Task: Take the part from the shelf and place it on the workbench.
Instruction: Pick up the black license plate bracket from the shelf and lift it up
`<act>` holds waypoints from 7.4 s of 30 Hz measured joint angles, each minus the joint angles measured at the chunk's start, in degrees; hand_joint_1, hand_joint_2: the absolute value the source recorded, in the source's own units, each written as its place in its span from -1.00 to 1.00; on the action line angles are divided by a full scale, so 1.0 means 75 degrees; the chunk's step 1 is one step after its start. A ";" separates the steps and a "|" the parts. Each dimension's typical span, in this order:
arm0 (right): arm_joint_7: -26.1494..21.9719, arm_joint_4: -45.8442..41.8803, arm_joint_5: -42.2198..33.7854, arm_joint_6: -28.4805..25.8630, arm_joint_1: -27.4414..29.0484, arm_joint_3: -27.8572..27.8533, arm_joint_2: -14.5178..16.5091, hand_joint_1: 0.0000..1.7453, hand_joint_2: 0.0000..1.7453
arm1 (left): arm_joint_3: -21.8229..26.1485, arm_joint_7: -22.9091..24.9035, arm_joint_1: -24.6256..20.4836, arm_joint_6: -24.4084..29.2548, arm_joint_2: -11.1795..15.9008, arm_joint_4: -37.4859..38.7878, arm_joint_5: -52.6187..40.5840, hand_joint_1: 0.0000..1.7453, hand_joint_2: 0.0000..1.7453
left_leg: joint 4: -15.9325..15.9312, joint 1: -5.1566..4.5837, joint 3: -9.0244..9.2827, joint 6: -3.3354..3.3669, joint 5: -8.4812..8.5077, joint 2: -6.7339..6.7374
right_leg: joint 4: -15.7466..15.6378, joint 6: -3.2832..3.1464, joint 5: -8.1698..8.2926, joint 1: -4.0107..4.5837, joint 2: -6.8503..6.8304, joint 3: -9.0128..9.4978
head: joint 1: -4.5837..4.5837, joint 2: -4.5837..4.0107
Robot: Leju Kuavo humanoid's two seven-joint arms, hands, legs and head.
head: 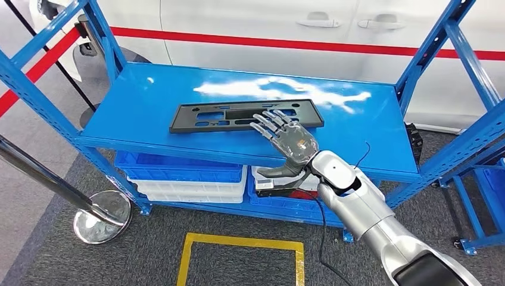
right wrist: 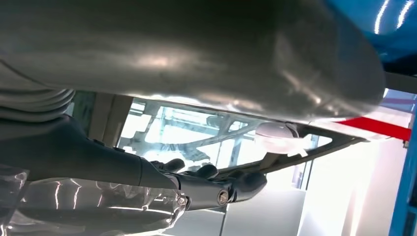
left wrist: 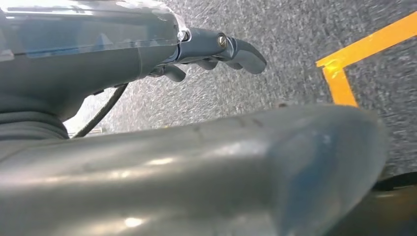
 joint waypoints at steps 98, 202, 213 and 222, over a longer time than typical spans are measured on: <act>-0.0530 -0.1806 -0.1967 -0.0892 0.0153 -0.0241 0.0292 -1.00 1.00 | 0.0015 -0.0221 0.0028 -0.0145 0.0047 0.0030 -0.0140 -1.00 -1.00 | -0.1293 0.0033 -0.0111 0.0094 0.1169 0.0026 | 0.0067 0.0083 -0.0292 0.0058 0.0037 0.0238 | 0.0009 0.0000; 0.0311 -0.0520 -0.5228 0.2623 -0.2601 -0.0433 0.0286 1.00 1.00 | -0.0010 -0.0173 -0.0050 -0.0326 0.0078 0.0033 -0.0216 -1.00 1.00 | -0.1679 0.0060 -0.0111 0.0309 0.1306 -0.0004 | 0.2074 0.0424 -0.1312 -0.0081 -0.0073 -0.0492 | 0.0011 0.0000; 0.2691 -0.1254 -1.3801 0.5749 -0.5264 -0.1816 0.0281 1.00 1.00 | 0.0856 -0.1079 -0.0056 -0.0807 0.0105 0.0033 0.1190 -1.00 1.00 | -0.0835 0.0044 -0.0533 -0.0019 0.0782 -0.0032 | -0.0140 0.0061 -0.0428 -0.0037 -0.0063 0.0487 | 0.0004 0.0000; 0.2867 -0.1584 -1.4578 0.5760 -0.5441 -0.1290 -0.0024 1.00 1.00 | 0.1185 -0.1257 -0.0069 -0.0863 0.0115 0.0033 0.1251 -1.00 1.00 | -0.1539 -0.0008 -0.0221 0.0144 0.1421 -0.0001 | 0.0056 0.0107 -0.0623 0.0071 -0.0003 0.0551 | 0.0004 0.0000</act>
